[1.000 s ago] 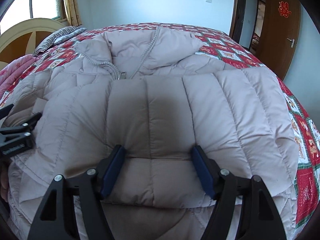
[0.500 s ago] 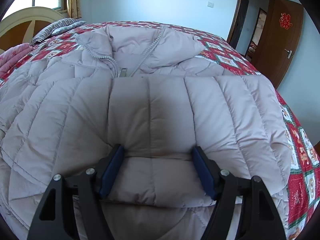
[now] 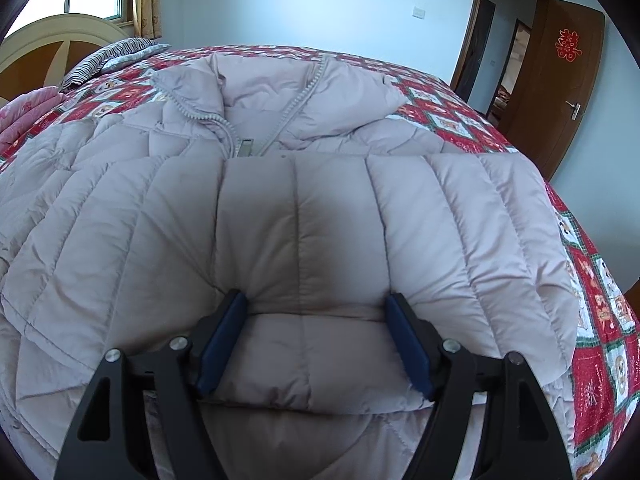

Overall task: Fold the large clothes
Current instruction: 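Grasp the other sleeve with the left gripper and lift it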

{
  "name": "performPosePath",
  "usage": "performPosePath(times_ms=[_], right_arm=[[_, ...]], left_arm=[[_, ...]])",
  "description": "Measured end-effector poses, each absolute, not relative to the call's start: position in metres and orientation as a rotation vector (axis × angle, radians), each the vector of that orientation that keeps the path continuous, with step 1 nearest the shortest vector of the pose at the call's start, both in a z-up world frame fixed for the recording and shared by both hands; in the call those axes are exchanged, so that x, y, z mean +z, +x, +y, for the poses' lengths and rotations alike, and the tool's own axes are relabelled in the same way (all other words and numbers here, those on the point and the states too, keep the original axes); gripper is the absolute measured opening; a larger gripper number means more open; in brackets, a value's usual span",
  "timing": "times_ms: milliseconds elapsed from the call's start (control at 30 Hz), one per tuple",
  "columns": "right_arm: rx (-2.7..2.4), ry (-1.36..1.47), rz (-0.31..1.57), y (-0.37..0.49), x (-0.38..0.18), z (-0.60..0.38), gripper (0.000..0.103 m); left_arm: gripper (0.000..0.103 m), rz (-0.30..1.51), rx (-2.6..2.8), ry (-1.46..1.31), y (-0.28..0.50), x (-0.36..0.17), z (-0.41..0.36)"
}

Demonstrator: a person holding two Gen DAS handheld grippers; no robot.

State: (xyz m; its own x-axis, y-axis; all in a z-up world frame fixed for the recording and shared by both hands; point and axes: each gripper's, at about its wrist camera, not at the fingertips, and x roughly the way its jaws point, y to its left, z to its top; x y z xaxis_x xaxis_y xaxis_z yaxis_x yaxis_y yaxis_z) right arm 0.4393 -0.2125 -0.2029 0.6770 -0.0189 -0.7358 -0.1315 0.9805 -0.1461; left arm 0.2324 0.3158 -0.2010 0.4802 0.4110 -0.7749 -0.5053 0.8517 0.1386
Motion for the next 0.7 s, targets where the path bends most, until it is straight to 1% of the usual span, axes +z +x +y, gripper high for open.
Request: performPosePath(times_ms=[67, 100, 133, 167, 200, 233, 267, 300, 400, 500, 633, 700], right_arm=[[0.061, -0.193, 0.825, 0.439, -0.203, -0.212, 0.076], [0.061, -0.192, 0.824, 0.439, -0.203, -0.213, 0.077], [0.06, -0.192, 0.824, 0.439, -0.203, -0.213, 0.077], [0.06, -0.19, 0.823, 0.44, -0.202, -0.213, 0.077], [0.06, -0.189, 0.822, 0.44, -0.202, -0.213, 0.077], [0.061, -0.188, 0.822, 0.44, -0.202, -0.214, 0.077], [0.061, -0.187, 0.822, 0.439, -0.202, -0.213, 0.077], [0.061, -0.187, 0.822, 0.439, -0.202, -0.214, 0.077], [0.085, -0.159, 0.831, 0.439, -0.199, -0.218, 0.078], [0.132, -0.148, 0.862, 0.434, -0.189, -0.225, 0.078], [0.146, -0.135, 0.799, 0.414, -0.162, -0.241, 0.078], [0.139, -0.118, 0.776, 0.405, -0.153, -0.251, 0.079]], left_arm=[[0.102, 0.919, 0.536, -0.14, 0.232, -0.205, 0.307], [0.1, 0.917, 0.521, -0.147, 0.232, -0.207, 0.302], [0.095, 0.915, 0.511, -0.142, 0.231, -0.21, 0.296], [0.077, 0.911, 0.503, -0.125, 0.23, -0.211, 0.29], [0.057, 0.904, 0.491, -0.094, 0.231, -0.21, 0.283], [0.043, 0.899, 0.483, -0.07, 0.231, -0.208, 0.278], [0.026, 0.897, 0.476, -0.056, 0.231, -0.204, 0.275], [0.021, 0.895, 0.479, -0.056, 0.232, -0.199, 0.275], [0.016, 0.851, 0.489, -0.044, 0.238, -0.17, 0.275], [0.015, 0.763, 0.509, 0.029, 0.246, -0.132, 0.271], [0.014, 0.627, 0.579, 0.169, 0.267, -0.08, 0.26], [0.013, 0.571, 0.589, 0.189, 0.279, -0.056, 0.254]])
